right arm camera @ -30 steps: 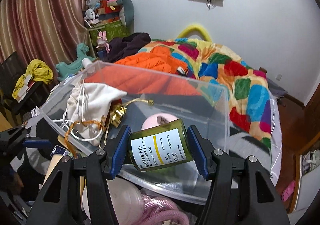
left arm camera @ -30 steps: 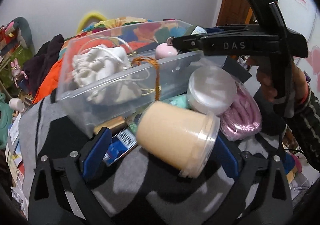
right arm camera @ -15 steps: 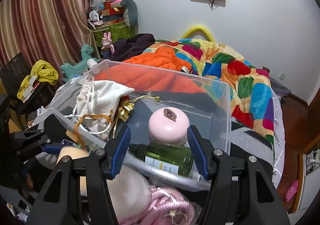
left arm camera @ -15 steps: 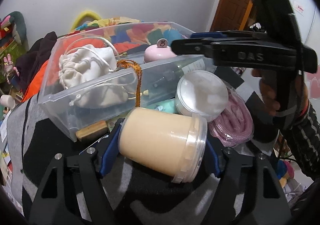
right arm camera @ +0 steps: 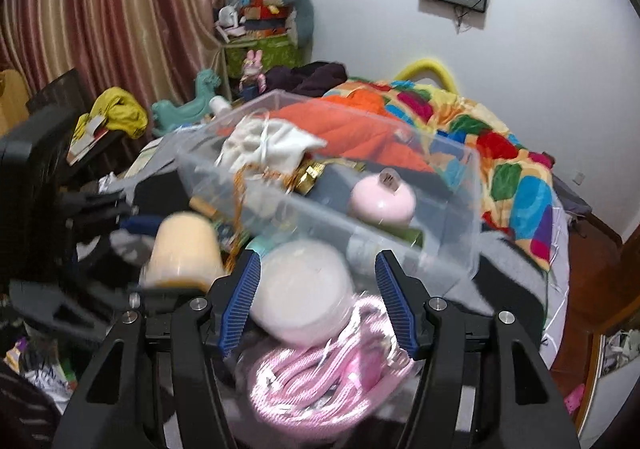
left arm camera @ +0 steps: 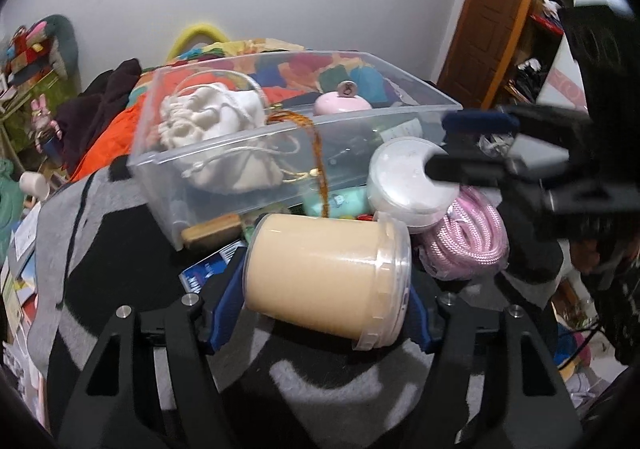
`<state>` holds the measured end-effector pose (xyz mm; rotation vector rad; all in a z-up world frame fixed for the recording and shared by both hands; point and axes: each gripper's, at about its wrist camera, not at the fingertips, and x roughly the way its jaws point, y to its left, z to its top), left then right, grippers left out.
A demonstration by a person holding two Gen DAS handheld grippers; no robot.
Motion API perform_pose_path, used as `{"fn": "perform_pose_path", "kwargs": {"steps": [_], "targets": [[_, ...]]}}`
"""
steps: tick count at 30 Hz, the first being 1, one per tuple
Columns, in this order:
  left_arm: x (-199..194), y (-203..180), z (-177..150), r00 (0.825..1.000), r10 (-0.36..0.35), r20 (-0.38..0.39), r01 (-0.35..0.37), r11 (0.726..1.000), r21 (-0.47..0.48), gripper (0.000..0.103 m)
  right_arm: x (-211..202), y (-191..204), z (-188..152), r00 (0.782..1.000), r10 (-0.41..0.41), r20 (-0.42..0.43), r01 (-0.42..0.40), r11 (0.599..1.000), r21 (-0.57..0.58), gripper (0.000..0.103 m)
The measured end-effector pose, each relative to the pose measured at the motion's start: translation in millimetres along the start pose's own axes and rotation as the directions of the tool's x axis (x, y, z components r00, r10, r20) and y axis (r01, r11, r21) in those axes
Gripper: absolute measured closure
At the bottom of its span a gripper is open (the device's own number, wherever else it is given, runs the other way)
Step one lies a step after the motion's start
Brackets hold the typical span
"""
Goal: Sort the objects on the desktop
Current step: 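Grasp the white round container with right gripper while left gripper holds the cream jar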
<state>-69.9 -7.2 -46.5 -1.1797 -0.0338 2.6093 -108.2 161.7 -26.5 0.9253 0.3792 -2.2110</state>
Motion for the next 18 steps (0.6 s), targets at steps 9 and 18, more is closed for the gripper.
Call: {"fn": "perform_pose_path", "kwargs": {"steps": [9, 18], "targets": [[-17.5, 20.7, -6.1, 0.998, 0.046, 0.03, -0.044, 0.996, -0.08, 0.036, 22.5, 11.2, -15.3, 0.998, 0.0, -0.061, -0.001, 1.0, -0.008, 0.039], [-23.6, 25.9, -3.7, 0.997, 0.052, 0.051, -0.045, 0.992, -0.122, 0.036, 31.8, 14.0, -19.0, 0.997, -0.027, -0.069, 0.026, 1.0, -0.013, 0.039]]}}
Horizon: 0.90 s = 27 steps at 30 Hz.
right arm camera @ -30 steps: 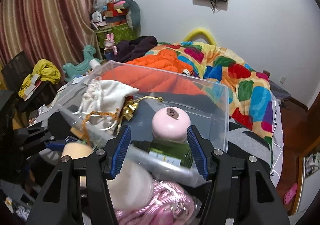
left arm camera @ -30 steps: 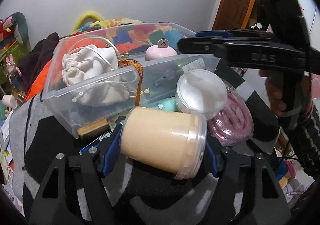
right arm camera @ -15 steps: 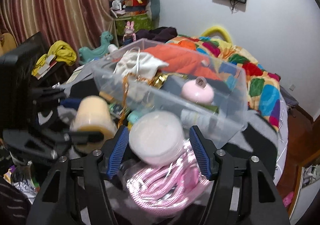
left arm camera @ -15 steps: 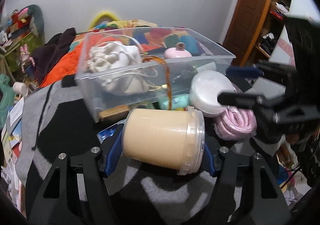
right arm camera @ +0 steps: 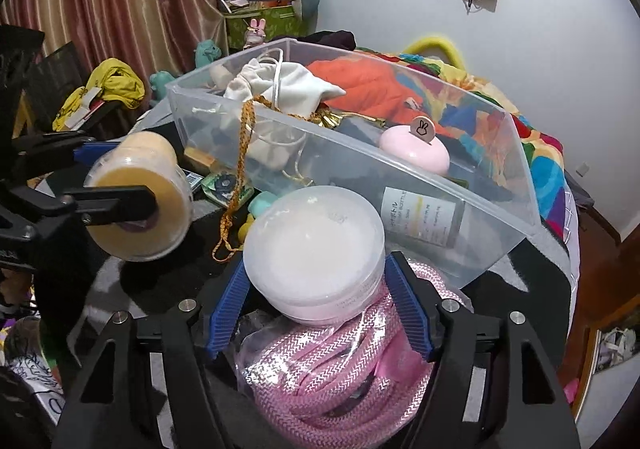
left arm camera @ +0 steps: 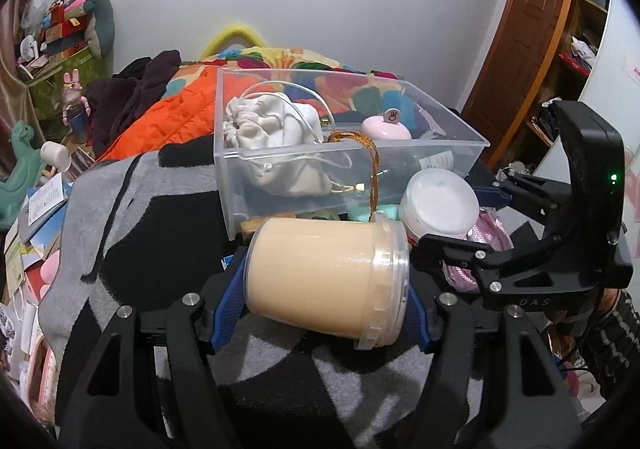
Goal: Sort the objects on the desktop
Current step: 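Grasp the white round container with right gripper while left gripper holds the cream jar, then lift the white container with right gripper while left gripper carries the cream jar toward the box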
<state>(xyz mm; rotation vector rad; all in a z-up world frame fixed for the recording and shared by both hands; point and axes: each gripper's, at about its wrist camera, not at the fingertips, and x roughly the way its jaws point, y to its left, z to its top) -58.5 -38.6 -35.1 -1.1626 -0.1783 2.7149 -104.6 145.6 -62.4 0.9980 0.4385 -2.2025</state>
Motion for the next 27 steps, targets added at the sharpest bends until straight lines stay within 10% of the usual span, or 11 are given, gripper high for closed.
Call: {"fn": "perform_pose_path", "kwargs": {"steps": [16, 20, 23, 27], "targets": [[-24.9, -5.2, 20.3, 0.995, 0.021, 0.101, -0.016, 0.999, -0.047, 0.036, -49.4, -6.8, -0.9, 0.993, 0.019, 0.118, -0.027, 0.997, 0.071, 0.04], [-28.3, -5.2, 23.8, 0.994, 0.017, 0.111, -0.012, 0.999, -0.048, 0.036, -55.4, -14.6, 6.3, 0.99, 0.039, 0.132, -0.052, 0.994, 0.096, 0.072], [-29.1, -5.1, 25.0, 0.993, 0.019, 0.115, -0.014, 0.999, -0.05, 0.036, -43.7, -16.8, 4.6, 0.997, -0.009, 0.072, 0.002, 0.995, 0.096, 0.068], [-28.7, -3.6, 19.6, 0.995, 0.008, 0.102, -0.003, 0.998, -0.056, 0.036, -39.6, -17.2, -10.3, 0.998, 0.023, 0.05, -0.028, 0.994, 0.106, 0.033]]}}
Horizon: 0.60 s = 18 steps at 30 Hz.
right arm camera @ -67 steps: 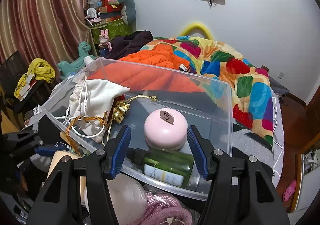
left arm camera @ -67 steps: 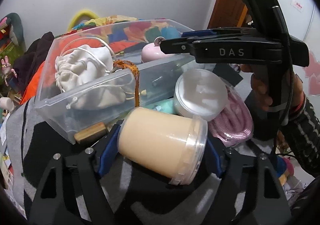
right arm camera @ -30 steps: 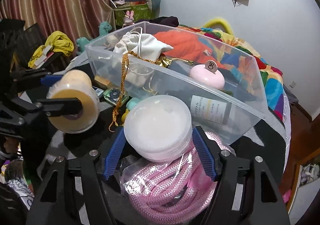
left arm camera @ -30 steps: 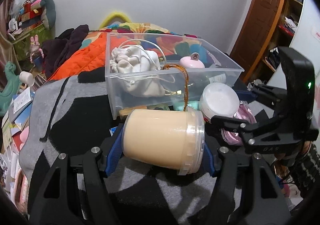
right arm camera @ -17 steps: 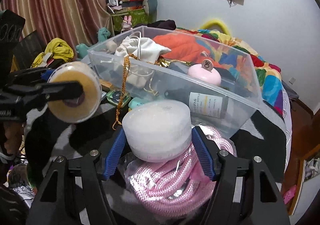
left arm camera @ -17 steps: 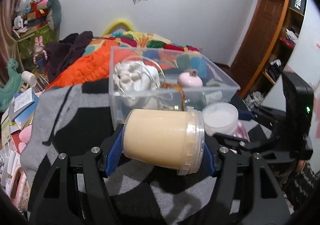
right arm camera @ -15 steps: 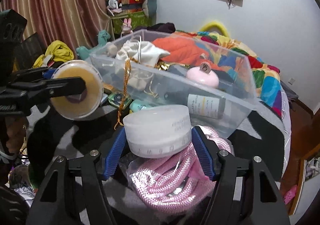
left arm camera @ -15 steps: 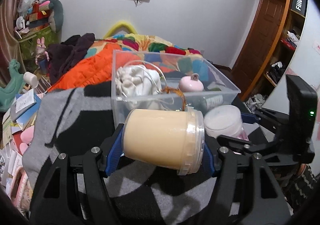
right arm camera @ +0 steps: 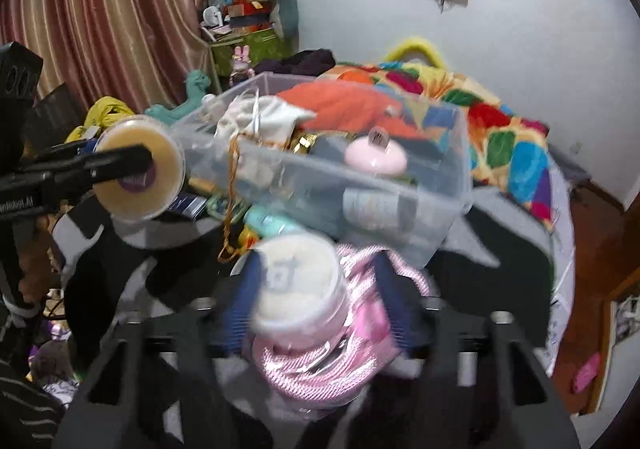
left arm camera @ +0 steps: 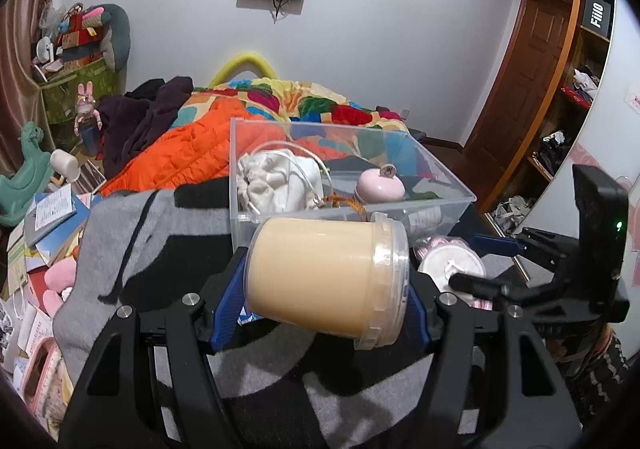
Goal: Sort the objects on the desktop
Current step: 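Lift the white container with right gripper while left gripper carries the cream jar toward the box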
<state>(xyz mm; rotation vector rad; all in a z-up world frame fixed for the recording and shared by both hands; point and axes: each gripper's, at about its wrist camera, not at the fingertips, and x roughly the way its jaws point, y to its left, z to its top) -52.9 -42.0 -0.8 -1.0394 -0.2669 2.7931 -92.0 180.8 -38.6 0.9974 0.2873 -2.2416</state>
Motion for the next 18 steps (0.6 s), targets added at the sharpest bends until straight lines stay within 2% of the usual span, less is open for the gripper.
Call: {"fn": "perform_pose_path", "kwargs": {"steps": [4, 11, 15, 18], "targets": [[6.3, -1.9, -9.2, 0.999, -0.01, -0.041, 0.01, 1.0, -0.001, 0.036, 2.4, 6.9, -2.1, 1.0, 0.002, 0.01, -0.002, 1.0, -0.023, 0.032], [24.9, -6.0, -25.7, 0.994, -0.025, -0.109, 0.024, 1.0, -0.011, 0.036, 26.2, 24.3, -3.8, 1.0, 0.011, -0.023, -0.013, 0.997, -0.076, 0.032], [31.5, -4.0, -29.5, 0.991, -0.034, -0.131, 0.031, 0.999, -0.025, 0.036, 34.4, 31.2, -6.5, 0.999, -0.023, -0.026, 0.02, 0.993, -0.113, 0.035], [32.1, -3.0, -28.6, 0.991, -0.034, -0.132, 0.03, 0.999, -0.027, 0.036, 31.1, 29.9, -7.4, 1.0, -0.014, -0.02, 0.012, 0.994, -0.106, 0.036]]}}
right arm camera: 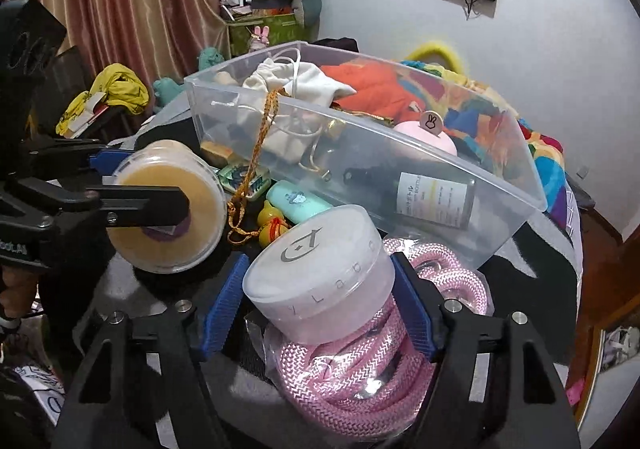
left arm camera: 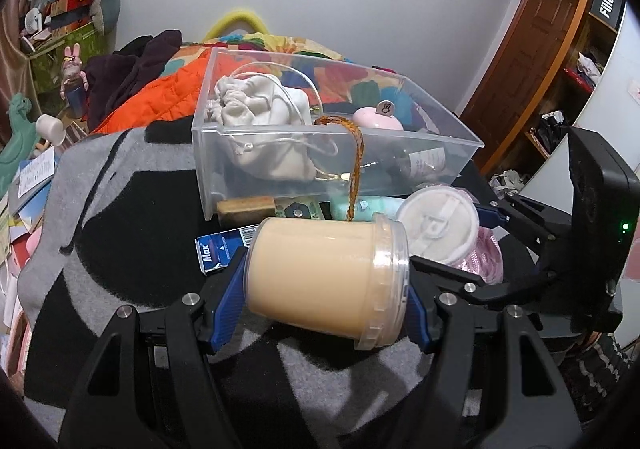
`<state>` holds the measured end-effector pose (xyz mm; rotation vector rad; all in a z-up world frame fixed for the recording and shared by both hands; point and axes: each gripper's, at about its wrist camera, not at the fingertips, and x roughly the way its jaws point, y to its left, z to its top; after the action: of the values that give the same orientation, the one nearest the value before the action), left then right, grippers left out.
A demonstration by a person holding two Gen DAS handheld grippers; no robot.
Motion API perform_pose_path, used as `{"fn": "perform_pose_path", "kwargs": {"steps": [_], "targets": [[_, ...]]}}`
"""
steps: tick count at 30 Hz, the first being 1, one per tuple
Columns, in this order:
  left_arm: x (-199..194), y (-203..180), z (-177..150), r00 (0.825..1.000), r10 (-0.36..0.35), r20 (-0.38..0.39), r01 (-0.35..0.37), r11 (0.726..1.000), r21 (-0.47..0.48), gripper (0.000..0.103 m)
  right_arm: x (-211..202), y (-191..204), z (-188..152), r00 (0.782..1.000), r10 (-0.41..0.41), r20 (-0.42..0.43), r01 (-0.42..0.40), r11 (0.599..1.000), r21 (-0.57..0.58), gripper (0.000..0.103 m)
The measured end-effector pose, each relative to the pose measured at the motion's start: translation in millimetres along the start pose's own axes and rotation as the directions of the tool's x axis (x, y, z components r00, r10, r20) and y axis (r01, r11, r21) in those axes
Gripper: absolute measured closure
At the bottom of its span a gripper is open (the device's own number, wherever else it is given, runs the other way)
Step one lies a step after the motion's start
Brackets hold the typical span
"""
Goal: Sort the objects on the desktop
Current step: 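Lift the white container with right gripper while left gripper carries the cream jar toward the box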
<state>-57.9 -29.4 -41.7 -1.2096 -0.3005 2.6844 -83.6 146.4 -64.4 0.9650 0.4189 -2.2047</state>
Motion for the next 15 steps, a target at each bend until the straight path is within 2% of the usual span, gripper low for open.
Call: {"fn": "perform_pose_path", "kwargs": {"steps": [7, 15], "targets": [[-9.1, 3.6, 7.2, 0.999, -0.006, 0.033, 0.007, 1.0, -0.016, 0.036, -19.9, -15.1, 1.6, 0.999, 0.028, 0.041, -0.031, 0.997, 0.064, 0.036], [-30.1, 7.8, 30.2, 0.993, 0.018, 0.116, -0.017, 1.0, -0.01, 0.036, -53.6, -27.2, 21.4, 0.989, 0.029, 0.146, -0.045, 0.994, 0.104, 0.035]]}}
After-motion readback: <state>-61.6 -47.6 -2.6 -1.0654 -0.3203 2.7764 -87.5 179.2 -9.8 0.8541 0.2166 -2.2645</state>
